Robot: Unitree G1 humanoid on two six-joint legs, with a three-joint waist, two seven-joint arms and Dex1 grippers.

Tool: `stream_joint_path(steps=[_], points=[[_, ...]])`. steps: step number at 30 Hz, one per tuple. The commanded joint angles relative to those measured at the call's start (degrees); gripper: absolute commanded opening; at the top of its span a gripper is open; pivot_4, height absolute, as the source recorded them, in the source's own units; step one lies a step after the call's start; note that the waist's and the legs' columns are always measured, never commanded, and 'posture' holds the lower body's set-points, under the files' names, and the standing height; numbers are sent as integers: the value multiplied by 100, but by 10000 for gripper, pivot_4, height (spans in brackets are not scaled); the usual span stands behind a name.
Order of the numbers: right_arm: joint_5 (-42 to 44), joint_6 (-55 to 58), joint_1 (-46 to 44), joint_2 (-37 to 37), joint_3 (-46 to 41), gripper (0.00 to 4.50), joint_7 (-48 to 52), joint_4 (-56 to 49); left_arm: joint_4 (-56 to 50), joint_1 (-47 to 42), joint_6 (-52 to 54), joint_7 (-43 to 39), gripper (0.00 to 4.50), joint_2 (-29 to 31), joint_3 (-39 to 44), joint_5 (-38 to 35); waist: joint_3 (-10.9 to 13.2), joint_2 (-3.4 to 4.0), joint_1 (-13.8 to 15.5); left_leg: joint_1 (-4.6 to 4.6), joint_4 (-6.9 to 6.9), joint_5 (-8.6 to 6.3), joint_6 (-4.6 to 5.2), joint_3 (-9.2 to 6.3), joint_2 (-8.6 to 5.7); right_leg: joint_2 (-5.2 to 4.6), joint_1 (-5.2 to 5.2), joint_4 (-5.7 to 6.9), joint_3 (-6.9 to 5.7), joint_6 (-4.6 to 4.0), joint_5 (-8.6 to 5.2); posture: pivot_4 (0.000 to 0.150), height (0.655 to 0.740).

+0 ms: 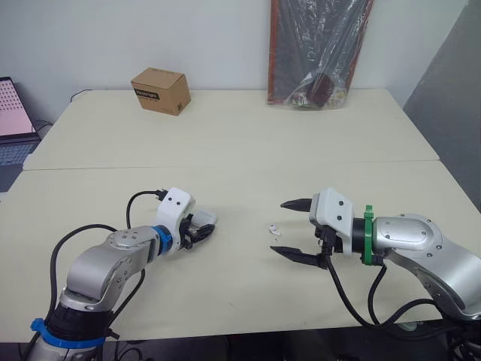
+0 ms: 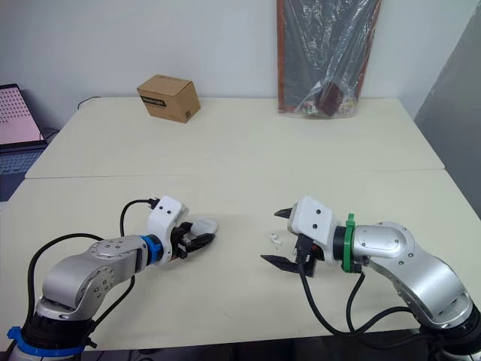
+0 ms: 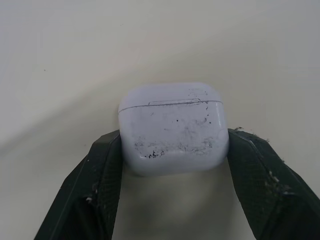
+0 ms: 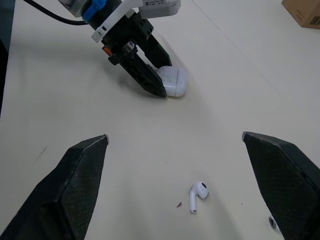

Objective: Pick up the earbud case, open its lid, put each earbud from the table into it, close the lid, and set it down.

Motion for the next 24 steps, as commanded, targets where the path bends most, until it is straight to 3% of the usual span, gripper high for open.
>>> stream_joint_path(steps=[1,9,15,20,24], points=[[11,-95,7,6,-19,45000,62,-117,-166,164,23,-191,27489,1,-175,39,0,0,-3,0,0,0,0,0,0,0,0,1,0,0,0,1500,7400],[647,251,-625,318,-484,45000,64,181,-249,317,-598,-524,27488,211,135,263,1,2,-19,5,-1,0,0,3,2,1,0,5,3,-6,3,1500,7400],[1552,2221,-1562,789,-790,45000,-700,826,-334,202,-1558,-1207,27488,302,488,234,2,2,-19,5,0,0,1,-1,4,3,-1,10,-3,-29,16,1500,7400],[2090,3888,-2183,2154,-1296,45000,-1569,1524,-144,-52,-3001,-1711,27488,228,440,603,2,3,-18,1,-1,0,1,2,5,3,-7,12,0,-32,18,1500,7400],[1914,4614,-2515,3148,-1977,45000,-2286,1979,32,-175,-3743,-2059,27488,245,322,836,3,4,-21,-12,-3,0,1,4,3,3,-23,21,1,-33,18,1500,7400]])
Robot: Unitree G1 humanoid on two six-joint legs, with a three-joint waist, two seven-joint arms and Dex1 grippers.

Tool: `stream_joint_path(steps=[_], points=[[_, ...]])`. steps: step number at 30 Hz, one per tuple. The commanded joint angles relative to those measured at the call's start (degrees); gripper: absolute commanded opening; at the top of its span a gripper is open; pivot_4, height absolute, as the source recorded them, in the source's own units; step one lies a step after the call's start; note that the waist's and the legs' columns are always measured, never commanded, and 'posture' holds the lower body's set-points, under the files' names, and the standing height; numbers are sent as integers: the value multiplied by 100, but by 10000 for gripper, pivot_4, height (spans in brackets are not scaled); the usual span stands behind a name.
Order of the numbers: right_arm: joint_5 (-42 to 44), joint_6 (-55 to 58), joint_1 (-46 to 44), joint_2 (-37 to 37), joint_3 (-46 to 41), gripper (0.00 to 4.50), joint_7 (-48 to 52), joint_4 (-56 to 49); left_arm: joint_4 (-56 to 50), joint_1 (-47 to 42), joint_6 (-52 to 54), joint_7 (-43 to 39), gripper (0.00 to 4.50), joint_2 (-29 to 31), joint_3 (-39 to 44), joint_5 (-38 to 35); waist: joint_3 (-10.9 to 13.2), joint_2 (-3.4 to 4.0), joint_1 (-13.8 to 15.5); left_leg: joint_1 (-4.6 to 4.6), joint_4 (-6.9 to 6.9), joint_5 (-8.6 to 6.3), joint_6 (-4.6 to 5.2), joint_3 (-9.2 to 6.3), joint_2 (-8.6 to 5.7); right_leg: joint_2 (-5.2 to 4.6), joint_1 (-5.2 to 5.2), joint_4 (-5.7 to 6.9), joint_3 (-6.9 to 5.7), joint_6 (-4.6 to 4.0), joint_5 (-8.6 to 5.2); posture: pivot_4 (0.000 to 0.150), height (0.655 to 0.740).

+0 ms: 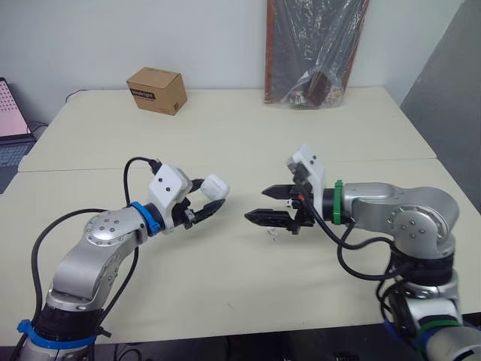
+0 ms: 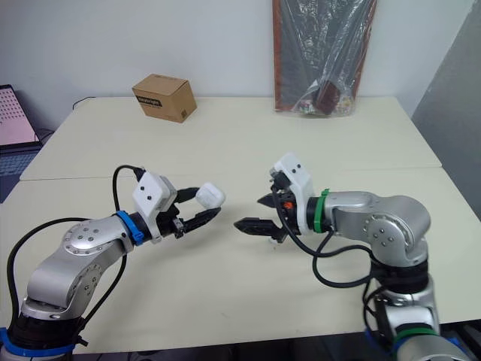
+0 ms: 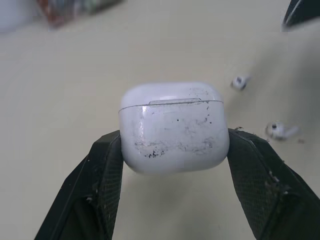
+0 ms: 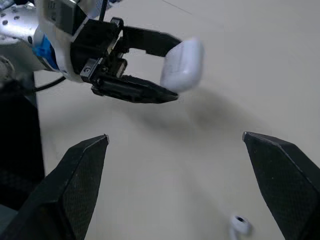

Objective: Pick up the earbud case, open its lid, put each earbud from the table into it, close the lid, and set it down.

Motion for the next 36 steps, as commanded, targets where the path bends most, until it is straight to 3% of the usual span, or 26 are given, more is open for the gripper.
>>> stream_joint_path(steps=[1,5,11,25,28,31,36], points=[[-43,468,-315,544,-727,45000,-573,254,88,-118,-675,-275,27488,-5,-21,207,0,0,-2,-5,0,0,0,1,0,0,-6,3,0,0,0,1500,7400],[560,499,-579,964,-1207,45000,-1100,888,323,-265,-1482,-618,27488,5,-133,495,-1,2,0,-64,8,1,-1,-2,-1,-1,-64,14,-4,-2,2,1500,7400],[1569,499,-786,1009,-1394,45000,-1883,1500,676,-511,-2461,-1135,27488,36,-247,732,0,4,-9,-66,4,0,1,-1,1,-1,-65,14,-7,-5,4,1500,7400],[3495,427,-988,1114,-1163,45000,-3276,2120,1194,-1010,-3213,-1726,27488,-47,-409,818,0,5,-51,-68,6,1,4,-2,2,3,-64,17,-10,-4,4,1500,7400],[3793,292,-964,1043,-1027,39571,-3515,2198,1200,-1032,-3214,-1738,27489,-61,-416,801,0,5,-60,-68,6,1,4,-3,3,4,-65,18,-11,-5,4,1500,7400],[4134,113,-935,927,-850,29320,-3728,2260,1188,-1036,-3201,-1757,27489,-70,-410,789,0,5,-61,-69,8,1,4,-5,2,4,-64,18,-12,-5,4,1500,7400],[4711,-287,-888,651,-476,29320,-4035,2315,1196,-1001,-3214,-1802,27489,-36,-390,771,0,5,-77,-68,7,1,4,-5,4,5,-65,18,-13,-4,4,1500,7400]])
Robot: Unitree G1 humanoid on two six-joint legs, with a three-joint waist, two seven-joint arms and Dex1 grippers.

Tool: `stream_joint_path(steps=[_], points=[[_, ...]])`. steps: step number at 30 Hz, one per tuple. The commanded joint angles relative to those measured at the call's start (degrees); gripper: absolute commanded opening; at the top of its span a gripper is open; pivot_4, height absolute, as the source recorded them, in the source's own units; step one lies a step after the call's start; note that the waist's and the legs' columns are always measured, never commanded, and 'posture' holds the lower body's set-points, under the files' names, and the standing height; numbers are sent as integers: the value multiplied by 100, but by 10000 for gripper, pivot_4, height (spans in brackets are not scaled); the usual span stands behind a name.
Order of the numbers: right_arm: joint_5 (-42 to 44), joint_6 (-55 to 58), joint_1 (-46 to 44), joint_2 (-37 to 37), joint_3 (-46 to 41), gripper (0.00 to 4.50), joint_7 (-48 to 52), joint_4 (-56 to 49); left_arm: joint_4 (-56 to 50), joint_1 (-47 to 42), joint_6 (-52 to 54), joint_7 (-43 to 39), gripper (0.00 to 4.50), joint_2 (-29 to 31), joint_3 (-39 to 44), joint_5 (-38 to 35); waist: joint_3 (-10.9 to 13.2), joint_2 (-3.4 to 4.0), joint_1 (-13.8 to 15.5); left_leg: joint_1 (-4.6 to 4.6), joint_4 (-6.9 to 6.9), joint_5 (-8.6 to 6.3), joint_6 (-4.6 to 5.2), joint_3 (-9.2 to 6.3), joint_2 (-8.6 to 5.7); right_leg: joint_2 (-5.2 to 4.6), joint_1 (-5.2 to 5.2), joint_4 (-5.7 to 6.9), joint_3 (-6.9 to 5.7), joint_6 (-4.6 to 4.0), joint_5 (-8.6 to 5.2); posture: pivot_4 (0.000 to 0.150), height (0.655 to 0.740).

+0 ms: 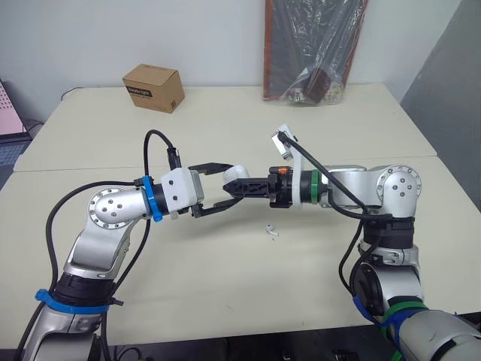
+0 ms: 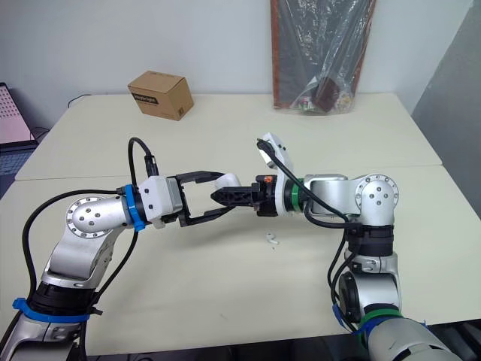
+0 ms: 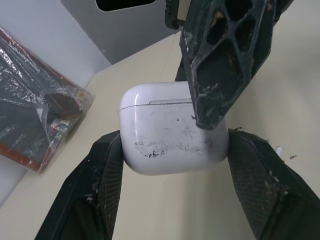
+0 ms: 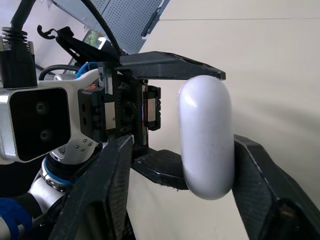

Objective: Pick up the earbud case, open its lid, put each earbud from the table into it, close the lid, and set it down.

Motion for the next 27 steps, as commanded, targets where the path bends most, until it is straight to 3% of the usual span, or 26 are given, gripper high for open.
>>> stream_joint_path(steps=[1,3,8,15,17,21,27], points=[[678,-383,-47,-126,232,27793,-145,-89,-56,-56,-67,-35,27489,25,76,-41,0,0,-3,0,0,0,0,0,0,0,0,0,0,0,0,1500,7400],[876,-549,-27,-251,382,23675,-240,-89,-46,-51,-81,-46,27489,31,77,-41,0,0,-3,-1,1,0,0,0,0,0,0,0,1,0,0,1500,7400],[1340,-967,11,-557,760,7921,-437,-129,-39,-50,-58,-73,27489,55,70,-62,0,0,-13,-1,1,0,0,0,0,0,0,0,1,0,0,1500,7400],[1823,-1400,12,-909,1196,8008,-533,-202,-104,-68,471,-324,27489,176,-5,-320,0,0,-21,-2,1,0,0,0,1,1,0,0,1,0,0,1500,7400],[1927,-1498,2,-1000,1315,8008,-547,-230,-199,-84,886,-423,34775,227,30,-624,0,0,-31,-2,1,0,0,-1,1,1,0,0,0,0,0,1500,7400],[2062,-1658,-11,-1169,1500,8008,-552,-283,-333,-68,1424,-471,44813,340,114,-827,0,1,-42,-4,1,0,1,-5,2,2,0,0,-4,0,0,1500,7400],[1542,-1481,-273,-1523,1725,8008,-41,-371,-3,-513,3332,-713,44813,851,283,-1647,1,2,-51,-3,2,0,1,-9,2,4,0,0,-8,1,0,1500,7400]])
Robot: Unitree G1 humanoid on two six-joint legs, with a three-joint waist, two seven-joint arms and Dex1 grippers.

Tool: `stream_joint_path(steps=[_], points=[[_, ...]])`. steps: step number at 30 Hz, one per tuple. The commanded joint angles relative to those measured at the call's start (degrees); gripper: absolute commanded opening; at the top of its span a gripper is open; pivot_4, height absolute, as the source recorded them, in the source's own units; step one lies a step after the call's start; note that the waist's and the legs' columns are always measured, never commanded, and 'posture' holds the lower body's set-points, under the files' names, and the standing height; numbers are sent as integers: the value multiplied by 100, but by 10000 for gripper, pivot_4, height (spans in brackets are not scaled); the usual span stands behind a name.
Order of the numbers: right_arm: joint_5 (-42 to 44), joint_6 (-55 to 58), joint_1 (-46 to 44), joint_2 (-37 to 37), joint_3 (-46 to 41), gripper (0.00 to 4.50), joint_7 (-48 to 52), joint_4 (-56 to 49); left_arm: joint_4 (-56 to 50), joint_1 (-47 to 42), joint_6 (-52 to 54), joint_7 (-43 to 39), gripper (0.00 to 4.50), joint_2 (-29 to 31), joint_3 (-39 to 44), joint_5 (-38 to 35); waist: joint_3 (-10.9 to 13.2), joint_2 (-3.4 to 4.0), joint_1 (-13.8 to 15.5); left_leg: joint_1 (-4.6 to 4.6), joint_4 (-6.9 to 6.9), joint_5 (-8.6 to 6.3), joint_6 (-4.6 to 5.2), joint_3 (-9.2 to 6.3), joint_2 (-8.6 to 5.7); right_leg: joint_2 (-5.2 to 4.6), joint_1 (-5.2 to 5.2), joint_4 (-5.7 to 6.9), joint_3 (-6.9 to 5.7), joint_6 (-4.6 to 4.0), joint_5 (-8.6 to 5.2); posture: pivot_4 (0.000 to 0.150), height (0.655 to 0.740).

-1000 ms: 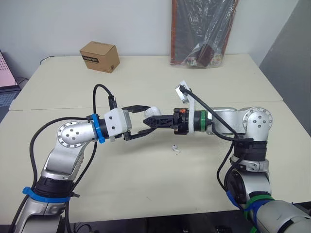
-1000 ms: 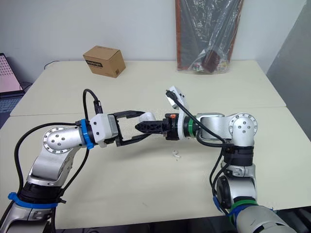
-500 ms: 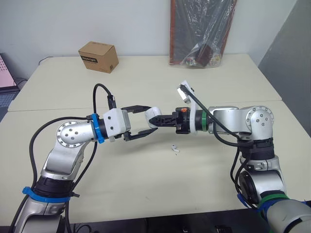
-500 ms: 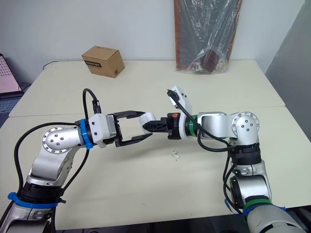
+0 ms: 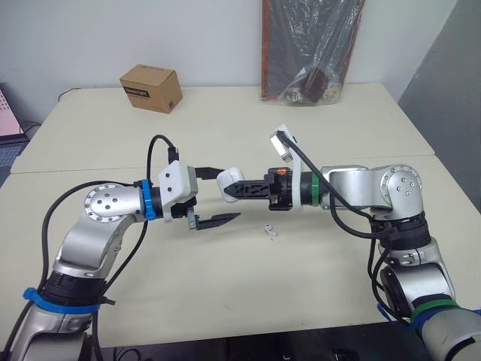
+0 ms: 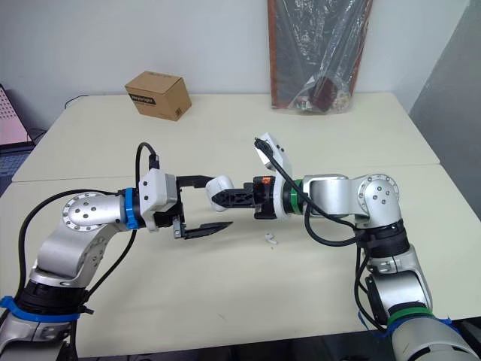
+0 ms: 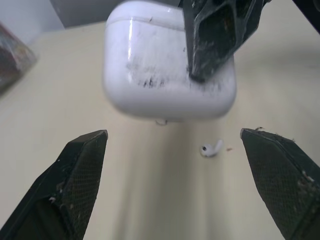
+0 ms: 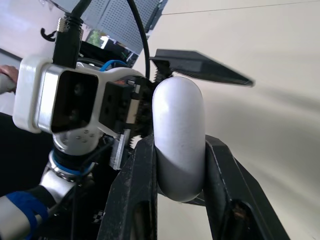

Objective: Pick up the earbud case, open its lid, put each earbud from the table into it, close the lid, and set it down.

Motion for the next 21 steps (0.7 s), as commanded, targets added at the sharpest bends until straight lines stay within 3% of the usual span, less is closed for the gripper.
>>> stream_joint_path(steps=[1,5,10,15,19,21], points=[[-612,209,-401,-237,125,8008,665,-368,181,-547,1316,-75,44813,313,231,-550,2,3,0,-1,2,0,1,-2,0,1,0,2,-3,0,0,1500,7400],[-2264,384,-725,-690,706,8008,2113,-1082,379,-1023,2204,-488,44813,555,141,-952,2,4,-12,-1,1,1,2,-5,-1,4,-1,-1,-8,2,-1,1500,7400],[-3997,39,-1095,-1094,1578,8008,3802,-1589,542,-1480,2591,-848,44813,625,-175,-896,4,7,-11,-7,-2,0,2,-10,-1,3,-5,-5,-15,1,-3,1500,7400],[-4974,-197,-1252,-1018,1898,8008,4670,-1598,629,-1633,2407,-1053,44813,632,-491,-563,4,7,-11,-5,1,1,2,-10,1,3,-6,0,-14,0,-2,1500,7400],[-5474,-226,-1332,-777,1900,8008,4992,-1467,565,-1690,2379,-1147,36815,596,-566,-487,4,6,-10,-6,3,1,2,-9,0,2,-6,0,-12,-1,-2,1500,7400],[-5703,-234,-1340,-723,1913,8008,5174,-1441,508,-1714,2373,-1280,36815,608,-573,-499,4,6,-9,-6,3,1,2,-9,0,2,-7,0,-13,-1,-2,1500,7400]])
